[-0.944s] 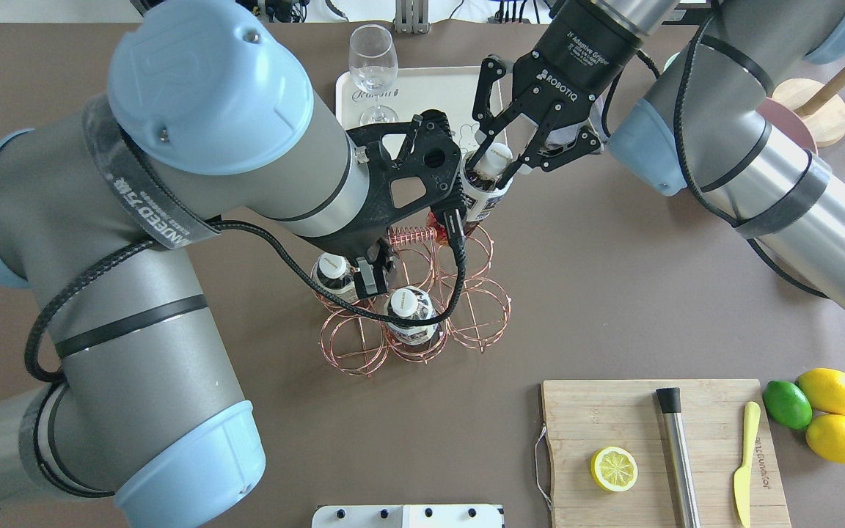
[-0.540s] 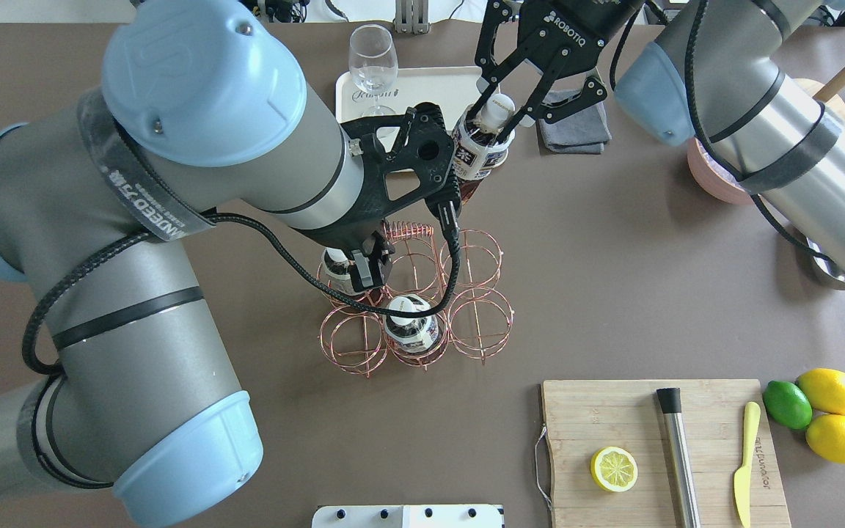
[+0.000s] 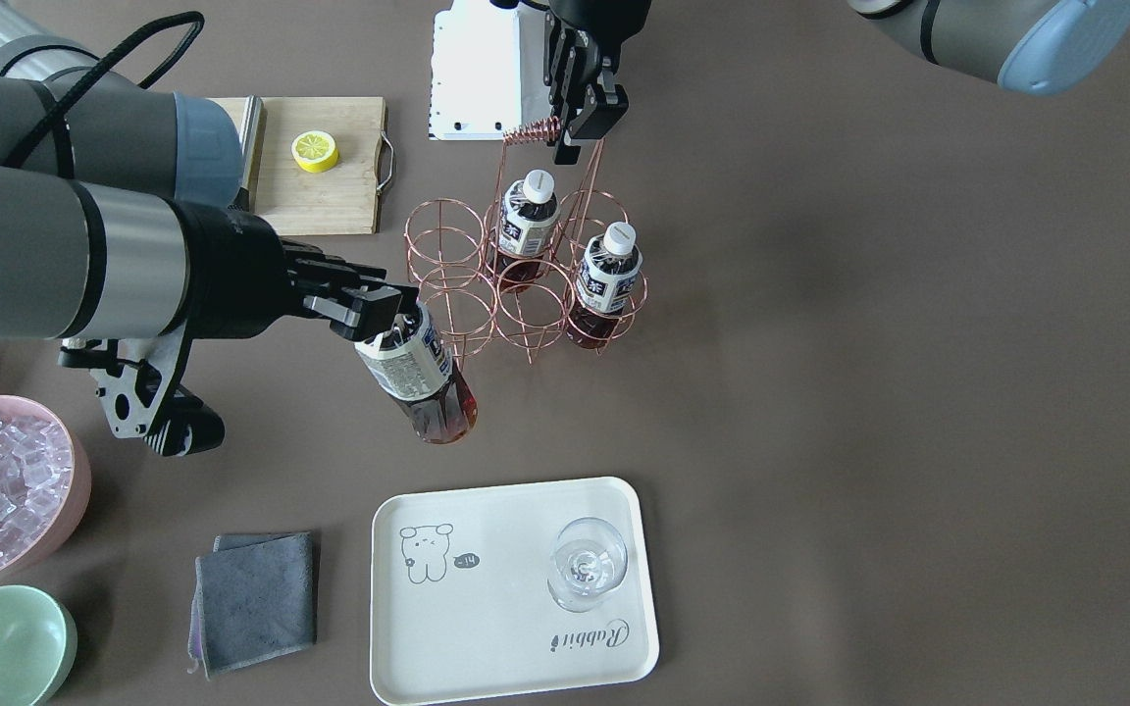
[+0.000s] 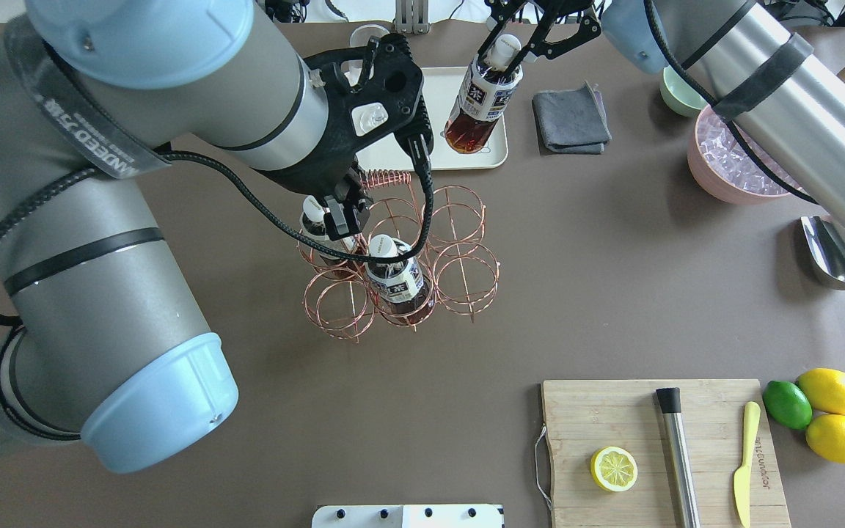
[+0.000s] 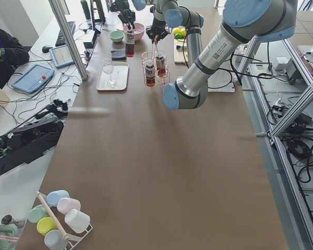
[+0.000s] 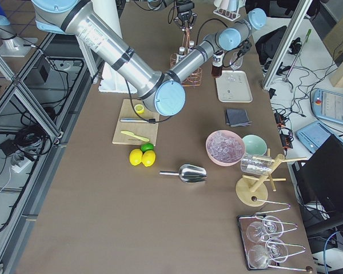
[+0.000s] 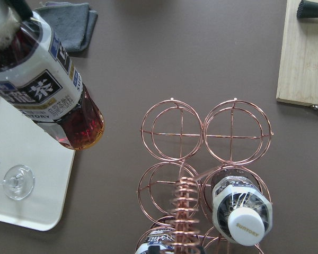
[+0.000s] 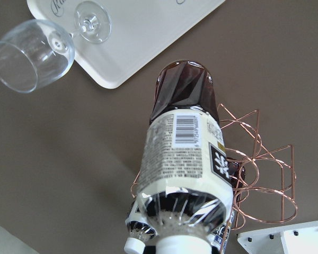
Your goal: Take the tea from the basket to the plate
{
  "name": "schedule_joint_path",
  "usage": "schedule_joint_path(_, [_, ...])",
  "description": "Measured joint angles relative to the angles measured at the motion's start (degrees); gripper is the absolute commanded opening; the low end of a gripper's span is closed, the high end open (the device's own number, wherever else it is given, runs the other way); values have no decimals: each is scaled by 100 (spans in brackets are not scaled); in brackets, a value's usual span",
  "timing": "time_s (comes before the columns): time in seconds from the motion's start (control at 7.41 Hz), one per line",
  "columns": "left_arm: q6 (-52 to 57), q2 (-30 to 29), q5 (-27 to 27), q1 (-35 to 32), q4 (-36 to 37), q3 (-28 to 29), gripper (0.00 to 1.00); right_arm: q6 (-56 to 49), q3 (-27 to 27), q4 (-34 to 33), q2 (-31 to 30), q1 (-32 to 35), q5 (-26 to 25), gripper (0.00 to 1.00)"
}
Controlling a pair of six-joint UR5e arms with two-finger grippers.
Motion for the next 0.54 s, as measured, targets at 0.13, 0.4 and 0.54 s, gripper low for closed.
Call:
schedule_joint_path(0.13, [18,-5,-114,-148,53,-52,0,-273,-408,5,127,77,-72,0])
schedule_joint_path(0.4, [172,32,-357,-467,221,-274,0,-820,-1196,7,411,86,-288,0])
schedule_joint_path(0.54, [326,96,-495,-665,297,-387,0,-1061,-1485,4,504,38,-430,0])
